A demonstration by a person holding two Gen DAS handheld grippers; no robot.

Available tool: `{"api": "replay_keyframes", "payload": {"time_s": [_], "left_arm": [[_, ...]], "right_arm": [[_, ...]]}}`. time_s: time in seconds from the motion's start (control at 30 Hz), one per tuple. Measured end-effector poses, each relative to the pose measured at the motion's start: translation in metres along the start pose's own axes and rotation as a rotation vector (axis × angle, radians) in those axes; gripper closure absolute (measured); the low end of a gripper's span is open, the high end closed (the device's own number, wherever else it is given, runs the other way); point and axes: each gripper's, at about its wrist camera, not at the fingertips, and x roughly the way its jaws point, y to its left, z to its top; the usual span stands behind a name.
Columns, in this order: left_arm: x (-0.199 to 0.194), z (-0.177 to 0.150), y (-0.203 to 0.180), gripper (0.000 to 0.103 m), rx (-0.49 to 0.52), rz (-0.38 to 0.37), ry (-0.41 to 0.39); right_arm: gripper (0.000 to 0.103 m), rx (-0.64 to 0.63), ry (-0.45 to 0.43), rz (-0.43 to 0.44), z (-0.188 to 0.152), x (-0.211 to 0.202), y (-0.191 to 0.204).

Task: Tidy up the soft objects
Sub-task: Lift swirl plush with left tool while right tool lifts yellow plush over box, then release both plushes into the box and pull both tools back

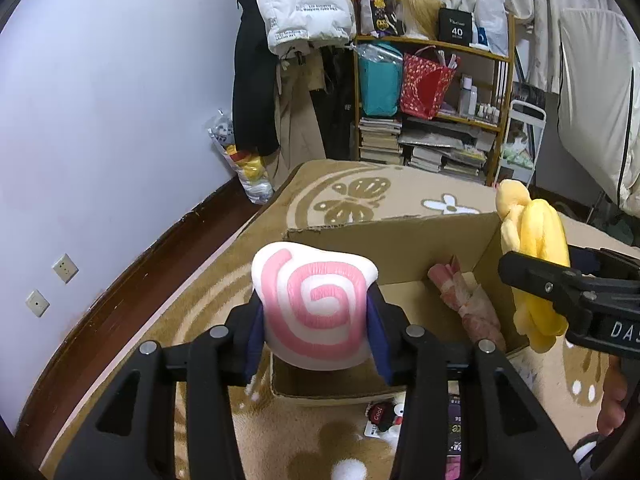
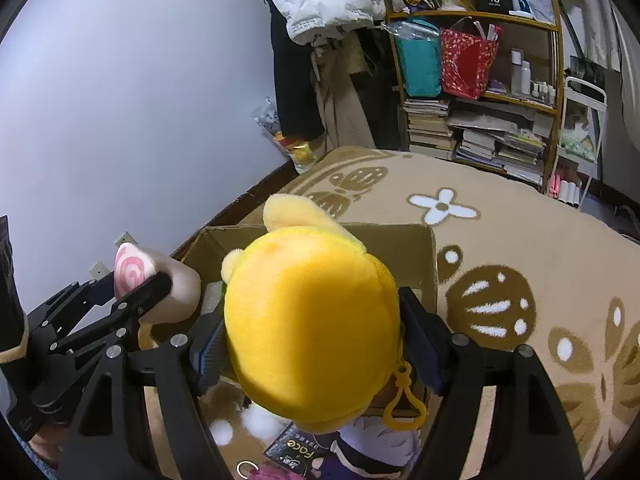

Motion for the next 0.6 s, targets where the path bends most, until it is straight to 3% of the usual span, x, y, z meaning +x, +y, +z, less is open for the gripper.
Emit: {"api": "replay_keyframes", "payload": {"time_s": [0.17,0.3,0.37,0.43,0.53,0.6], "left_arm": [[0.007,0.000,-0.004,0.051,0.012,0.005,0.011],[0.011,-0.001,-0.005,0.044,0.021,0.026,0.025],[0.012,-0.002,-0.004,0.034,0.016,0.011,0.035],[0.008,-0.002,-0.003,0.013,0.013,0.027,0.012],[-0.001,0.000,-0.003,0.002,0.020,0.073,-0.032],[-0.003,0.001,0.000,0.001,0.013,0.084,-0.036]], "right_arm": [[0.021,0.008,0.023,-0.005,-0.003,0.010,-0.002],[0.014,0.034,0.040,-0.001,-0.005,0.013,-0.007],[0.007,0.063,0.036,-0.004,-0.005,0.011,-0.011],[0.004,0.088,0.034,0.008,-0.004,0.009,-0.015],[0.001,0.112,0.031,0.001,-0.003,0.006,-0.019],[0.000,0.128,0.032,-0.013,-0.003,0.004,-0.021]]}}
